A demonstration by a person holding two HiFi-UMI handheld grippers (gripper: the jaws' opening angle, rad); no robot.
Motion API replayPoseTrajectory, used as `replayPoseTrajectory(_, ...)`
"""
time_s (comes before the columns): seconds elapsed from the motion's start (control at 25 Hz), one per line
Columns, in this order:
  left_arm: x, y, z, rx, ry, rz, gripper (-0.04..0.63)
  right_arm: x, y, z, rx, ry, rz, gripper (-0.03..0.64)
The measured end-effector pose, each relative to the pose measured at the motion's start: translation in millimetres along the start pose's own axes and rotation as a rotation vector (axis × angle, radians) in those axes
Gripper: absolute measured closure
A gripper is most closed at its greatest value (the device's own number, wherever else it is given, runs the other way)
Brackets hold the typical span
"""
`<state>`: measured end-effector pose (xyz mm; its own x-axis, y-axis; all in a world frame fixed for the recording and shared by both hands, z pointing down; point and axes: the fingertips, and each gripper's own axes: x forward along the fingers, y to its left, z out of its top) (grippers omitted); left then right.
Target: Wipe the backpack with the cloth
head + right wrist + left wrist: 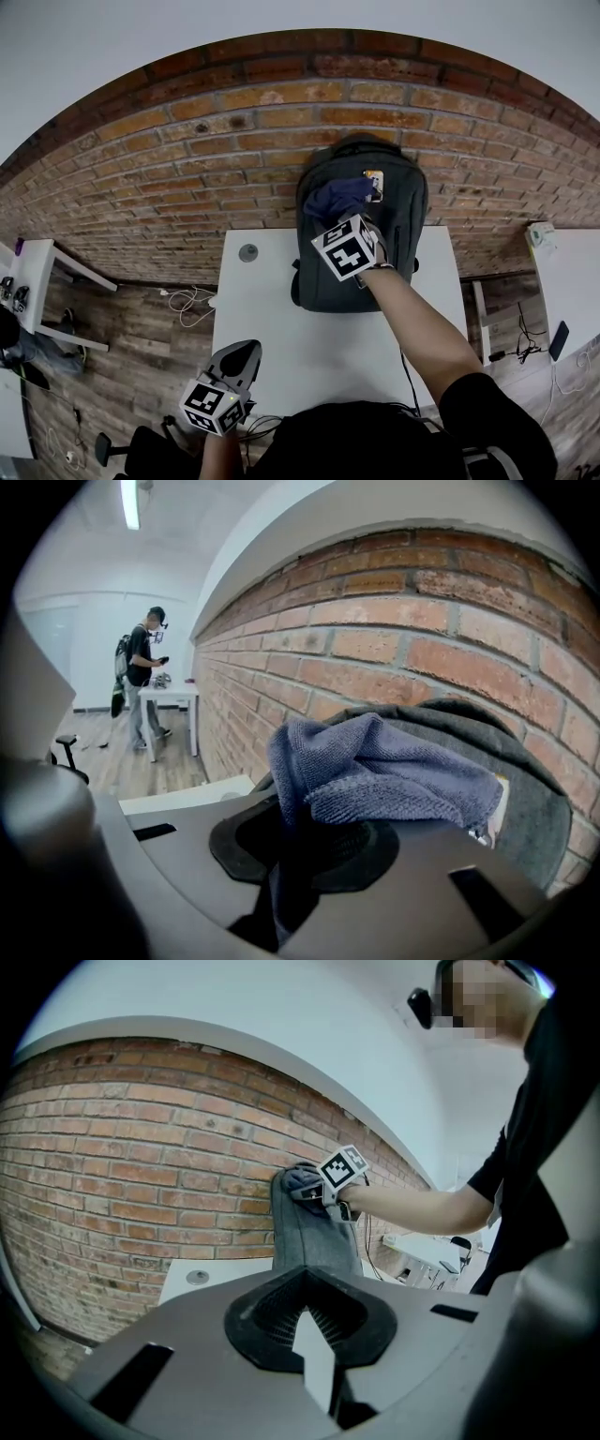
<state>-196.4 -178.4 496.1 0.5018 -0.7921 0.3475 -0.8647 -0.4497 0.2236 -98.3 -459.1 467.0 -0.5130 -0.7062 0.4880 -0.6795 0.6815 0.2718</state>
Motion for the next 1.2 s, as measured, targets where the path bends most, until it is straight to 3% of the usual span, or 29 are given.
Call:
replayPoseTrajectory(0.32, -2, -1, 2, 0.006, -0.005, 0.002, 0.601, -13, 33, -34, -0.026, 0.048, 0.072, 0.552)
replayPoseTrajectory(0.64, 0, -5, 1, 0.014, 0.004, -0.013, 0.6, -29, 67, -70, 0.065, 0.074, 0.172, 0.552)
replayPoseTrajectory(1.2, -2, -2, 4, 0.021, 0.0, -0.006, 0.601, -47, 135, -144, 0.137, 0.174, 0.302, 0.552)
